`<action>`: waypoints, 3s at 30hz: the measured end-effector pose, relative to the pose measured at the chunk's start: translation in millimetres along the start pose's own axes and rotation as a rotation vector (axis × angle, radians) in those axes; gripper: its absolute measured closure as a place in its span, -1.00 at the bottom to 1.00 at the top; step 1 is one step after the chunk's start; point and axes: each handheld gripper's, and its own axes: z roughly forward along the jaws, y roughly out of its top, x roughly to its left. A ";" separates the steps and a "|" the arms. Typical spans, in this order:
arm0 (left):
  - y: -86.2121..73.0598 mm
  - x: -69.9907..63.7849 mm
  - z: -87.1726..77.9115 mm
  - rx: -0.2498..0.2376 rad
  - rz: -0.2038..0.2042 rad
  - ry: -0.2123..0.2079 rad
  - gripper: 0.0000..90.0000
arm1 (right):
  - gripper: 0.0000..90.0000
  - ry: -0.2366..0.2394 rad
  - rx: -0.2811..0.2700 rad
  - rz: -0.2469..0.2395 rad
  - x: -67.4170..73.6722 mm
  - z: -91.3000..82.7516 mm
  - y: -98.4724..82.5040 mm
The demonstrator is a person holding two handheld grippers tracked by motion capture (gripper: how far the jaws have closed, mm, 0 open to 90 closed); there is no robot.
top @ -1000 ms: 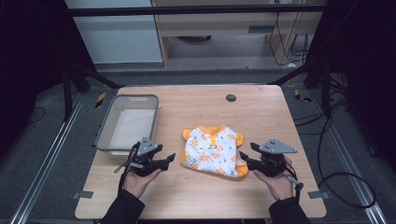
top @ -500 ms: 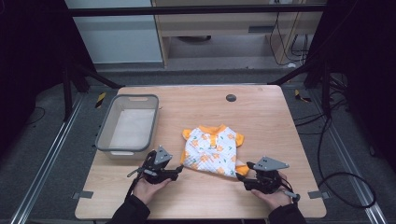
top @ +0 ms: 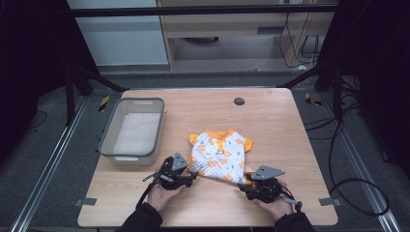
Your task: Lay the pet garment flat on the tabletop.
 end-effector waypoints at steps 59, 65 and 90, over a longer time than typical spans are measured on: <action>-25.1 -21.9 -29.5 0.007 -0.008 -0.050 0.01 | 0.79 0.111 -0.055 0.097 -4.8 -29.5 18.3; -20.3 -21.5 -23.1 0.016 0.003 -0.087 0.56 | 0.79 0.109 -0.053 0.093 -4.2 -27.8 18.2; 23.6 30.1 -13.9 -0.063 -0.199 -0.024 0.79 | 0.70 -0.053 -0.062 0.187 -42.5 22.1 49.7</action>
